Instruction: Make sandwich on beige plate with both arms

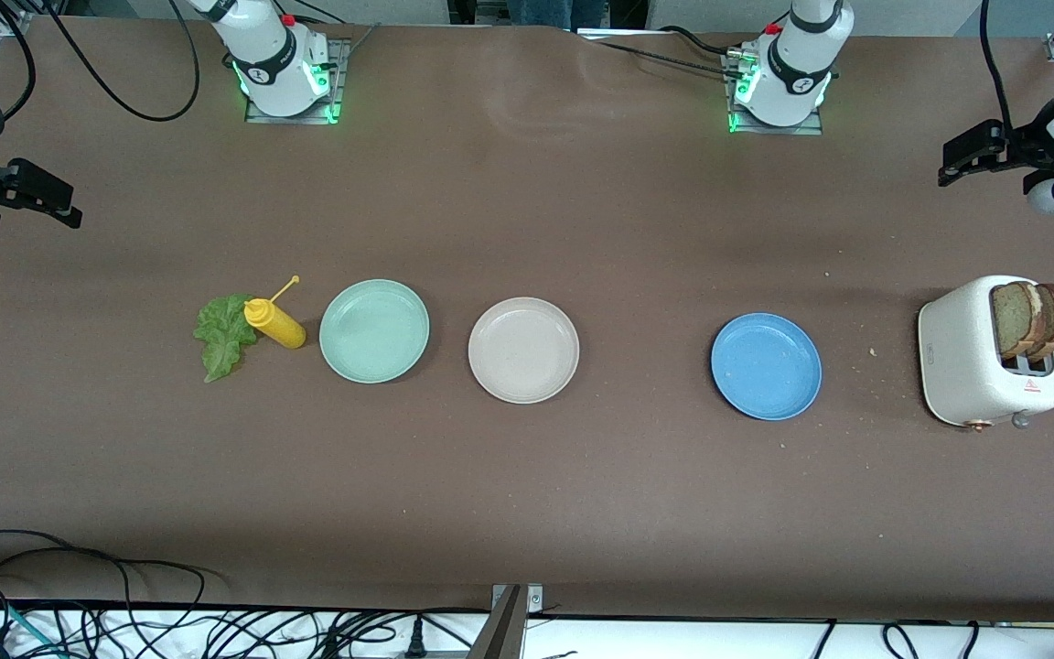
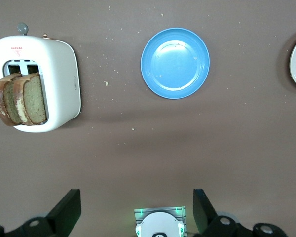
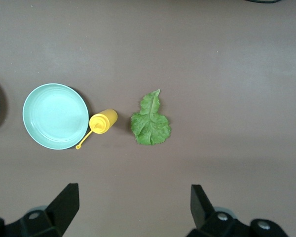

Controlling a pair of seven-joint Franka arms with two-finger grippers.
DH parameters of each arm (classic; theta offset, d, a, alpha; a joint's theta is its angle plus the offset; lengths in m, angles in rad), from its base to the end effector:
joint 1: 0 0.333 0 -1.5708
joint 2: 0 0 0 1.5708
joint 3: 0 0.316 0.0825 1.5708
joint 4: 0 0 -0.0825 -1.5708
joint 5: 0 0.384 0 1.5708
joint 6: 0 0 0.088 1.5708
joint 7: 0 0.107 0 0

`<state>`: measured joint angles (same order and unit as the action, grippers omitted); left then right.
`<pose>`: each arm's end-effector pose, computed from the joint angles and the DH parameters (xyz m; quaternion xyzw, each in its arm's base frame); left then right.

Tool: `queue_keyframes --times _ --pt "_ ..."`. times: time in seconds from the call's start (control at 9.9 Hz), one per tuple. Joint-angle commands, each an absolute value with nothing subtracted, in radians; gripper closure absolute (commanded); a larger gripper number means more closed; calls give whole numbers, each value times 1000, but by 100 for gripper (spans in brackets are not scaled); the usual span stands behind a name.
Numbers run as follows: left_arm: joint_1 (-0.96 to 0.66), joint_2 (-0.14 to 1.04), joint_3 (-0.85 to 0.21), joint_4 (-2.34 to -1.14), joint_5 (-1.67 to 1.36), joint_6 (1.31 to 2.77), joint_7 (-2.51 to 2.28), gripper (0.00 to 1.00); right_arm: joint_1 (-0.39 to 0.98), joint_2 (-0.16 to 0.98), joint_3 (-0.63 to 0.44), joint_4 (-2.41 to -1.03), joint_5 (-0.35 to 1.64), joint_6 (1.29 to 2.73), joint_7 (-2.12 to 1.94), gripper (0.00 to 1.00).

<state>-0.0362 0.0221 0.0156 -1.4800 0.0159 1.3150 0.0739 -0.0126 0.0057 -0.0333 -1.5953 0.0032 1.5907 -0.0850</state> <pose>0.5334 -0.0091 0.6343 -0.9945 0.0457 0.0936 0.0055 0.5569 -0.0252 0.6115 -0.9998 -0.0195 0.0050 0.0018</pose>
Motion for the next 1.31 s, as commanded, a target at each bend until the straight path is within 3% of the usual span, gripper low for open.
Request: queue_keyframes --times 0.0,1.21 --pt "-28 21 23 -1471 -9 1318 97 0 -20 -6 -31 -1592 8 1586 -100 0" --pt "-9 23 26 -1473 -3 1316 95 0 -18 -5 -26 -1592 14 1589 -92 0"
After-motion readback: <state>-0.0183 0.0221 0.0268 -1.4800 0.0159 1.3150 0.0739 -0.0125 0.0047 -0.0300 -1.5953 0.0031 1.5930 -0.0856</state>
